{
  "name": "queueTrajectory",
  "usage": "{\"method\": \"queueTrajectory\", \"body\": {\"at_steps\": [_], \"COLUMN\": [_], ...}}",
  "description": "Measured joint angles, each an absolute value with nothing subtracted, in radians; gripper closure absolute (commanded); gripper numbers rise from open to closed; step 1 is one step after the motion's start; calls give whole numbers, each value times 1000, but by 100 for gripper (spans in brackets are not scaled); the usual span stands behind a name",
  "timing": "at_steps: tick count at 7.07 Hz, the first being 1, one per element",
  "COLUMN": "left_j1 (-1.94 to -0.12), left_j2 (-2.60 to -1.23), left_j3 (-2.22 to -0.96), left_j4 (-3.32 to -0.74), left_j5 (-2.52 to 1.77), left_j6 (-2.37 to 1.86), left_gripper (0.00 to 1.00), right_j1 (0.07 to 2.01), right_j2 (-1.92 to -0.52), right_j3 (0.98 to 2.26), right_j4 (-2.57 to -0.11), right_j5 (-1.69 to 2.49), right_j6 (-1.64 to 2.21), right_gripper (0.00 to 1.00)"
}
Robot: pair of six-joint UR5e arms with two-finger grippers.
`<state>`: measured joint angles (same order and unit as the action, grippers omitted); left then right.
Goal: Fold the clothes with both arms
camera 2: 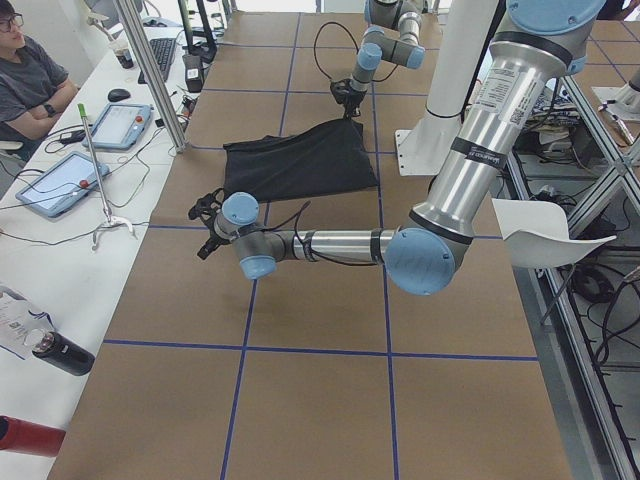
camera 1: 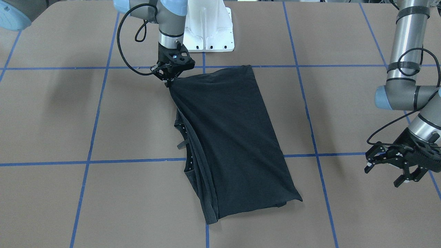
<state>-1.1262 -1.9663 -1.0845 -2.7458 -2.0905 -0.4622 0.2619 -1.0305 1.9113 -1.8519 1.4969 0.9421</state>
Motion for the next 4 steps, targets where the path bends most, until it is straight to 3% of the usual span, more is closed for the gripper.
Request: {"method": "queueTrajectory", "body": {"at_steps": [4], "left_j1": [-1126], "left_j2": [-1973], "left_j3": [-1083], "left_j4": [-2743], "left_j5": [-2089], "left_j6": [-468], "left_gripper": [0], "right_j1": [322], "right_j2": [-957], "right_j3": [1892], "right_j4": [-1847], "right_j5": [1504], "right_j6": [1004], "right_gripper": [1]}}
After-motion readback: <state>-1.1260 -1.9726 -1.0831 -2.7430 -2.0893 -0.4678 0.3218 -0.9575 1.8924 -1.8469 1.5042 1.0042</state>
